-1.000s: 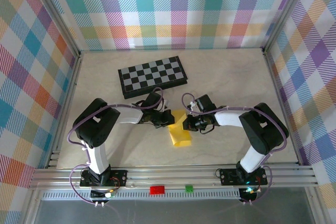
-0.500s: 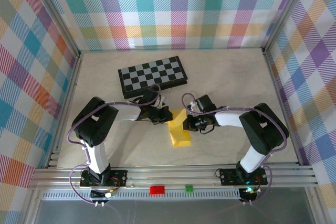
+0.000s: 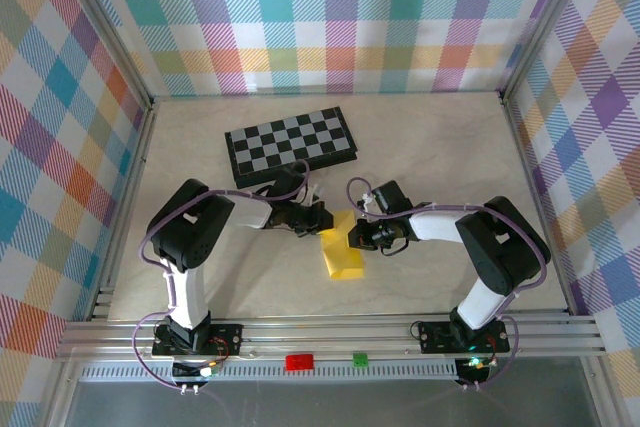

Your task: Fold a paper plane with a square sheet of paper (pick it up from the middle)

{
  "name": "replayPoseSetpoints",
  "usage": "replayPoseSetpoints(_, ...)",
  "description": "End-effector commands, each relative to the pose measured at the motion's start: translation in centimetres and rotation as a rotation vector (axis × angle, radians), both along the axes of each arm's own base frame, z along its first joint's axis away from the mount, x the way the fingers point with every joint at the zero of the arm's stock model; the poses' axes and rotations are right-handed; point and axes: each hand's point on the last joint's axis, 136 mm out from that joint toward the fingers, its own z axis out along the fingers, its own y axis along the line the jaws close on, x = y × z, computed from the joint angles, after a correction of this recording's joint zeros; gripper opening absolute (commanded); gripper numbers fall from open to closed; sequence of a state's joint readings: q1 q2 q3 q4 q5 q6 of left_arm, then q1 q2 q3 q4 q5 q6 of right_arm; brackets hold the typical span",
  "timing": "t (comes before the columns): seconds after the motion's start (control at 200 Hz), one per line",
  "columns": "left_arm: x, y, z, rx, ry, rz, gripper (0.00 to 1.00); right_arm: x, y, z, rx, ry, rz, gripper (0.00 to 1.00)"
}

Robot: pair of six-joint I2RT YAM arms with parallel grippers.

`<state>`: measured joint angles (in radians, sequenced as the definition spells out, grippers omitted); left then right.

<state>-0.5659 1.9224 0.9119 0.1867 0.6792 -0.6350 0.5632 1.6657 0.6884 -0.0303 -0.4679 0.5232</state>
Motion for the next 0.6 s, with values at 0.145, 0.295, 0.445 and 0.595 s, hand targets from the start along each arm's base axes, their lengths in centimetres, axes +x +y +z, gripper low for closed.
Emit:
replayPoseSetpoints(0.145,2.7,3.2,-3.3,0.129,0.007,0.103,0.0,-3.0,-3.9,-4.5,-0.193,0.134,-0.048,0.0)
replayPoseSetpoints(0.295,4.6,4.5,-3.3,0.133,0.006,0.165,0.0,-3.0,-3.7,-4.5,-0.182,0.137,-0.052,0.0)
replayPoseSetpoints(0.445,5.5,5.2,-2.9,0.142,0.009,0.21,0.0,-3.0,-3.7,-4.5,-0.179,0.139,-0.054,0.0)
replayPoseSetpoints(0.595,6.0,5.9,-2.2,0.171,-0.007,0.251,0.0,-3.0,-3.6,-4.5,-0.179,0.137,-0.053,0.0)
